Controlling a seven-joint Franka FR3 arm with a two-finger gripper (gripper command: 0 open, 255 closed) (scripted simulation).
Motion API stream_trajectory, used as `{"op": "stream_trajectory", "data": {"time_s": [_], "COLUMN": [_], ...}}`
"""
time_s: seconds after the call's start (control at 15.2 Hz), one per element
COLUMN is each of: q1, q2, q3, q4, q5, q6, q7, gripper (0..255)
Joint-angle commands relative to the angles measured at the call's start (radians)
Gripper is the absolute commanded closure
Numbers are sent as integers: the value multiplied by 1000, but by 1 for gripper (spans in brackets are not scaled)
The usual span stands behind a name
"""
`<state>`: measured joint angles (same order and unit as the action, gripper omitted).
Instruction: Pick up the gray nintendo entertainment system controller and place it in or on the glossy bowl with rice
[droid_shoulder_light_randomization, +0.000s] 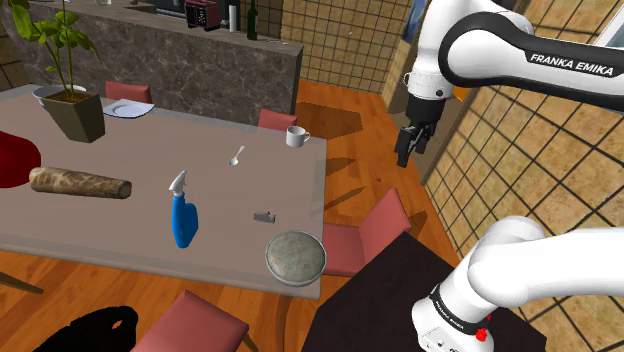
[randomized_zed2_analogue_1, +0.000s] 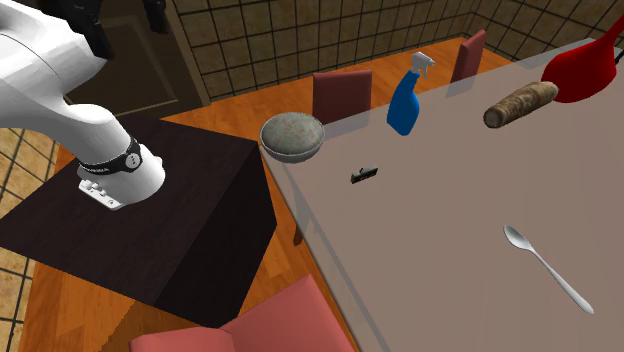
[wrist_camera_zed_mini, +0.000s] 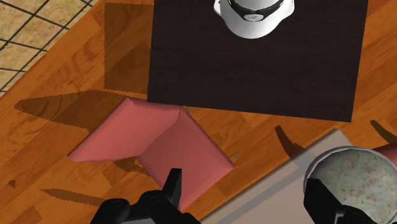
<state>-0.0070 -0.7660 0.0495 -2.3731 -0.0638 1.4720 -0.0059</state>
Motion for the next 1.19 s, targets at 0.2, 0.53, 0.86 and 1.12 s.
{"op": "stream_trajectory", "data": {"time_s": [0.2,0.53,0.86,1.12], "q1": [-1,-6,-15,-22], "q2": [75,229,413,575], "q3": [58,148,224,273], "q4": [-4,22,85,162], "q5": [38,81,93,77], "q6": [61,163,255,315], "q7": [102,268,433,566], "gripper": [0,0,0,0]}}
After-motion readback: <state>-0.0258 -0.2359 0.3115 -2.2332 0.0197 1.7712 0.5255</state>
